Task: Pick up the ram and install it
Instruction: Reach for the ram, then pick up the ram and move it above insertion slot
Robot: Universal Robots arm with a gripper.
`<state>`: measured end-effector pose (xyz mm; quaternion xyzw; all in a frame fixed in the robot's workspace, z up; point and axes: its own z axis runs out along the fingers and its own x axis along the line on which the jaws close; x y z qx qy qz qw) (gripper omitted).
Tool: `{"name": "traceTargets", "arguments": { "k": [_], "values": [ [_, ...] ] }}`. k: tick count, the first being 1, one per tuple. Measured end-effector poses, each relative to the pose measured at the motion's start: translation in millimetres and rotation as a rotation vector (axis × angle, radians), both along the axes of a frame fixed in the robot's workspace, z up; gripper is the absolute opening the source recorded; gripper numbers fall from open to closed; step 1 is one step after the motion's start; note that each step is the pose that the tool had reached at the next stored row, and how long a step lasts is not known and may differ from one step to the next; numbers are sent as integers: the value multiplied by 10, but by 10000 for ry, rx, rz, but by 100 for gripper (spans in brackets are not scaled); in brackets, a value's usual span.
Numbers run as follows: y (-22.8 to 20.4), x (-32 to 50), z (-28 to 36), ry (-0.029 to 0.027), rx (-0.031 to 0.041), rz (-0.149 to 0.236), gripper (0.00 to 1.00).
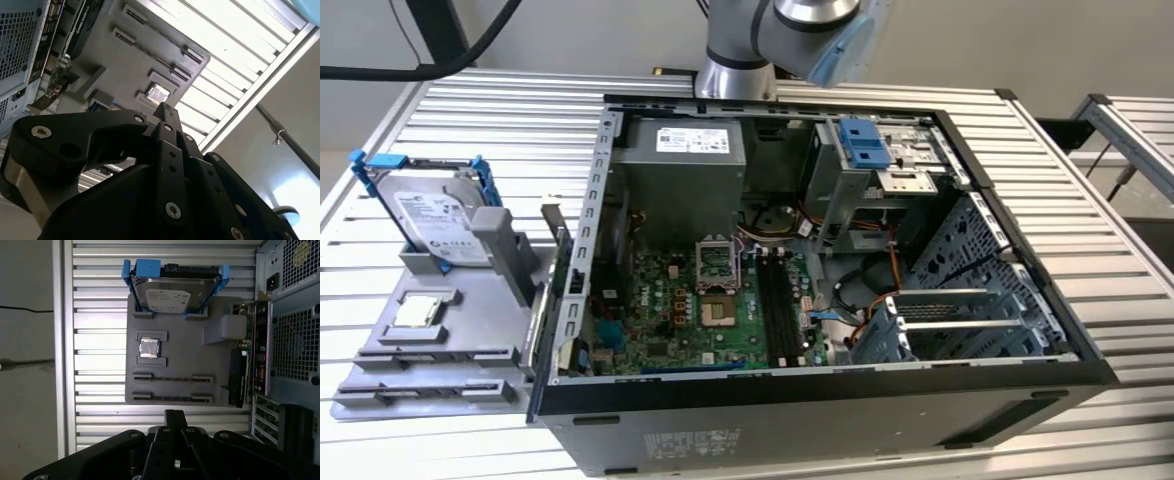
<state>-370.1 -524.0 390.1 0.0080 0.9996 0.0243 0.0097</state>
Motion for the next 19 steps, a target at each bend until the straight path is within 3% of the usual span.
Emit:
{"name": "traceTargets", "arguments": {
  "k": [7, 13, 19],
  "values": [
    [0, -1, 4, 1, -2, 75, 0],
    [-1, -4, 9, 1, -87, 963, 0],
    [0, -7, 19, -4, -107, 1791, 0]
  ]
}}
